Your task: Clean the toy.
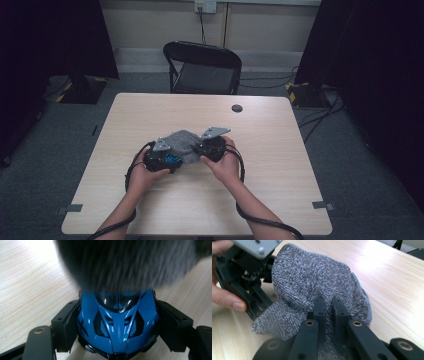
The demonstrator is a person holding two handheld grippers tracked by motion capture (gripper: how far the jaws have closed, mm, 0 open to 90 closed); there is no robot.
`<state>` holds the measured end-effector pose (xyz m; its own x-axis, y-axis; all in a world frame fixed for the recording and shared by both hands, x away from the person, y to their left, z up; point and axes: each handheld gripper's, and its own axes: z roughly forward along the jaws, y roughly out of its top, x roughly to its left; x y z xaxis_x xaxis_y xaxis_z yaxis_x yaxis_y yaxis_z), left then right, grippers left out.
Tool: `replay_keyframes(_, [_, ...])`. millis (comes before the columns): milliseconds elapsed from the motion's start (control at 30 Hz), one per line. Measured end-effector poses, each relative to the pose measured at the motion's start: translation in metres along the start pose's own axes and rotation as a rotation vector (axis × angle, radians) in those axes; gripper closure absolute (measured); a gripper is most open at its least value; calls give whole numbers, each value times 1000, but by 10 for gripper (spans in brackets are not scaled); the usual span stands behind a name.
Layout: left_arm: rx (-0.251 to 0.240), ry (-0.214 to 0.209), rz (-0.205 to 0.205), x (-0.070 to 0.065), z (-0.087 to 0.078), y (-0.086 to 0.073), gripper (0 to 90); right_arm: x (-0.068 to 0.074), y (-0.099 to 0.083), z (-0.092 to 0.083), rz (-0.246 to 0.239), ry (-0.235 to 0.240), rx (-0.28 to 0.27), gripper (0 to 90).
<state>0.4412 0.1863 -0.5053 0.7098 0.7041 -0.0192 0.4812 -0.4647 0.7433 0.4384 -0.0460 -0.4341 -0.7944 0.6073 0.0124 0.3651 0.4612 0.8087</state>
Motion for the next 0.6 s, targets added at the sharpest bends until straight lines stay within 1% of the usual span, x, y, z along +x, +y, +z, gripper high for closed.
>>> replay_keyframes(67, [0, 2, 0, 0, 0, 0, 257, 3, -2, 4, -6, 9, 12, 837])
replay_keyframes(167, [3, -1, 2, 0, 0, 0, 257, 10, -6, 11, -51, 33, 39, 837])
replay_keyframes(200, [0, 1, -2, 0, 0, 0, 257, 13, -8, 14, -66, 38, 60, 837])
replay_keyframes(233, [0, 1, -2, 0, 0, 0, 257, 13, -8, 14, -66, 38, 60, 837])
replay_keyframes(300, [0, 1, -1, 0, 0, 0, 257, 16, -9, 18, -81, 40, 73, 837])
replay_keyframes(333, [0, 1, -2, 0, 0, 0, 257, 17, -9, 19, -83, 48, 73, 837])
replay_keyframes(467, [0, 1, -2, 0, 0, 0, 257, 19, -9, 23, -95, 37, 93, 837])
replay_keyframes(567, [1, 1, -1, 0, 0, 0, 257, 15, -10, 26, -86, 21, 98, 837])
replay_keyframes(600, [1, 1, -1, 0, 0, 0, 257, 13, -11, 26, -90, 14, 97, 837])
